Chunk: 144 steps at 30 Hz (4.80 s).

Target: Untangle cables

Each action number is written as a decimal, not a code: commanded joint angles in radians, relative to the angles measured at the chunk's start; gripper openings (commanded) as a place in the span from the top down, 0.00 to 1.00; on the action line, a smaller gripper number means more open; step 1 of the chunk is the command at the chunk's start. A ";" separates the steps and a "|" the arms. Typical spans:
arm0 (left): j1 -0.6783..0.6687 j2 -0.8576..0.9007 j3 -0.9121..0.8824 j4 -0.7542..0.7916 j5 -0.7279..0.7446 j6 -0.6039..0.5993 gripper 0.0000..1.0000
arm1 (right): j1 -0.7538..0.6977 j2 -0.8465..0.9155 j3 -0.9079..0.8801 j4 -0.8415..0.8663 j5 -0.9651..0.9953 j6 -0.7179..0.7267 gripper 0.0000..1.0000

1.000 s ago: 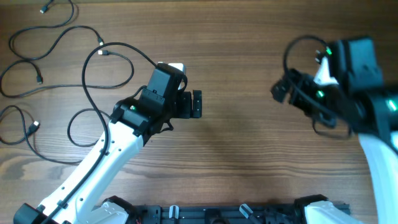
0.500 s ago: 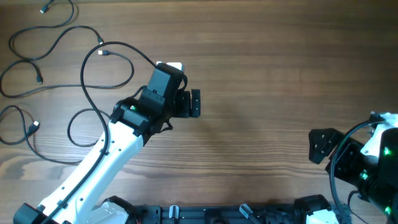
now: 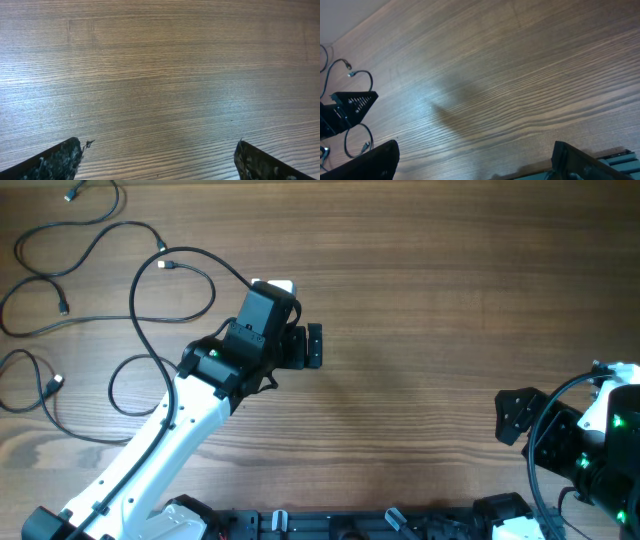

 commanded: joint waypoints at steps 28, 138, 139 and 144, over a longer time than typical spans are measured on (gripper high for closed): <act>-0.003 -0.019 0.014 0.000 -0.013 0.012 0.00 | -0.214 -0.597 -1.143 1.281 -0.265 -0.474 0.00; -0.003 -0.035 0.008 -0.226 -0.006 0.008 0.00 | -0.160 -0.831 -1.555 1.609 -0.094 -0.638 0.00; -0.003 -0.047 0.000 -0.257 -0.006 0.008 0.00 | -0.160 -0.831 -1.555 1.609 -0.094 -0.638 0.01; 0.045 -0.164 -0.122 -0.233 0.005 0.008 0.00 | -0.160 -0.831 -1.555 1.609 -0.094 -0.638 0.00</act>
